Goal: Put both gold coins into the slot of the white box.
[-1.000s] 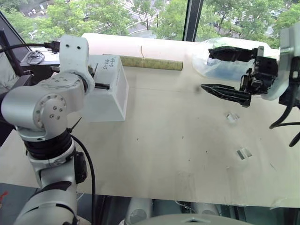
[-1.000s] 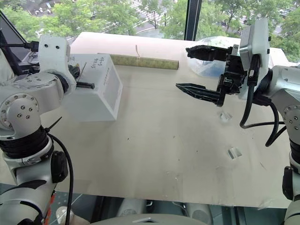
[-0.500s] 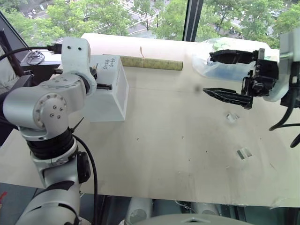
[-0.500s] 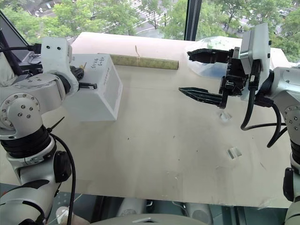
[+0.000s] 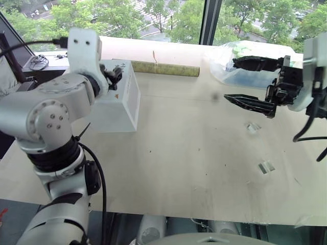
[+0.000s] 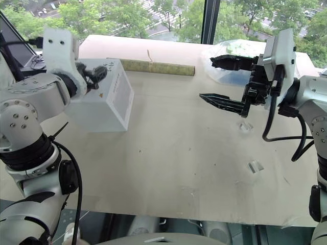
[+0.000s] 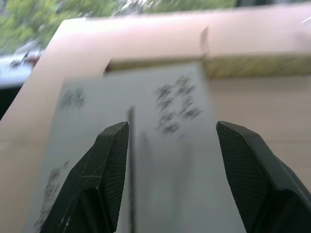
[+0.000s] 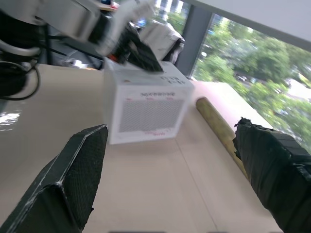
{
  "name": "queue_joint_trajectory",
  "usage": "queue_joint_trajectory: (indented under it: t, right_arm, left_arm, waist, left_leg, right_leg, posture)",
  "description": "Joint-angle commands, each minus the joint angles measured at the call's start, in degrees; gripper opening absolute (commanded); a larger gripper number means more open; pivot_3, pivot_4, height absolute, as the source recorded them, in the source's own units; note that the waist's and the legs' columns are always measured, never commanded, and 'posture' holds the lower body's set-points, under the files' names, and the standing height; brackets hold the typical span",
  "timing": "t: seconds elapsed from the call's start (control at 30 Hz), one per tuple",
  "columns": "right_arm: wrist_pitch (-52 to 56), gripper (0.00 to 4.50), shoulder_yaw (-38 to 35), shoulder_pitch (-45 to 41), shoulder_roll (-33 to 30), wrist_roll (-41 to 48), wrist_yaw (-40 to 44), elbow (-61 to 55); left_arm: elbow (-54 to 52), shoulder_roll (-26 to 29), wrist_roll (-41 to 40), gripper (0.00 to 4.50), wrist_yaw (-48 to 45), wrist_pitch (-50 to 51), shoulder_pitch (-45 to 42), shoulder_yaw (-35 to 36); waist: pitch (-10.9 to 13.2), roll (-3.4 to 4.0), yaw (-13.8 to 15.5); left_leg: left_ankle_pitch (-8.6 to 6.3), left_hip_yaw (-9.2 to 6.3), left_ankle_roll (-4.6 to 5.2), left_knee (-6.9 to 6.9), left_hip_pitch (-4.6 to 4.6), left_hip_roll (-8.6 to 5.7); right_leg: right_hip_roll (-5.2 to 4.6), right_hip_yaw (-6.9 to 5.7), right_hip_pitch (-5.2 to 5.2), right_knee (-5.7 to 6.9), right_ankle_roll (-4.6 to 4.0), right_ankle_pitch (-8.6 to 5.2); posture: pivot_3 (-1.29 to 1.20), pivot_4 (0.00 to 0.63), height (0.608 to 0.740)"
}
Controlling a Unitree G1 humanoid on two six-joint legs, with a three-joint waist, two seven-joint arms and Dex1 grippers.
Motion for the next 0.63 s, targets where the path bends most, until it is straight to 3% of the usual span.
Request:
queue_joint_trajectory:
  t: [0.03,0.13,0.33,0.5,0.63]
  right_arm:
    - [3.4,4.5,-0.5,3.9,0.6,-4.0,-8.2,-1.9]
    - [5.0,4.5,-6.3,12.8,0.5,-2.7,-10.1,-6.1]
    - [2.4,4.5,-24.4,41.3,0.5,-2.6,-2.7,-15.4]
    - [-4.0,4.5,-35.0,56.1,2.0,-7.2,4.6,-13.0]
    - [-10.3,4.5,-39.8,64.0,3.5,-11.3,9.8,-8.4]
  left_arm:
    - [-6.8,-3.8,-11.3,3.0,-13.1,-9.0,4.9,3.8]
    - [-10.1,-3.8,-13.1,3.0,-19.6,-13.9,14.6,0.6]
    - [-10.8,2.6,-7.4,3.0,-36.5,-30.4,39.2,-3.1]
    - [-3.5,5.0,-2.2,3.0,-43.8,-40.7,47.7,-3.8]
    - [1.6,5.5,0.5,3.0,-46.8,-45.9,49.4,-5.2]
  waist:
    - [0.0,0.02,0.0]
    - [0.0,0.05,0.1]
    - [-0.1,0.11,0.1]
    - [-0.1,0.11,0.1]
    - [-0.1,0.19,0.1]
  left_leg:
    - [0.01,0.02,-0.01,-0.01,0.03,-0.01]
    - [0.01,0.02,0.0,0.01,0.0,-0.04]
    - [-0.14,-0.02,0.24,0.0,0.05,-0.05]
    - [-0.17,0.01,0.25,0.13,0.24,0.05]
    - [-0.33,0.09,-0.01,0.08,0.69,0.1]
  right_leg:
    - [-0.11,0.0,0.01,0.03,0.0,0.0]
    - [-0.15,0.01,0.0,0.04,0.0,0.0]
    - [0.04,-0.02,0.06,0.02,0.0,-0.02]
    - [0.11,0.01,0.14,-0.02,-0.16,-0.2]
    - [-0.22,0.05,0.4,-0.02,-0.14,-0.22]
  posture:
    - [0.0,0.15,0.74]
    - [0.0,0.15,0.74]
    - [0.0,0.15,0.74]
    - [0.0,0.15,0.74]
    - [0.0,0.15,0.74]
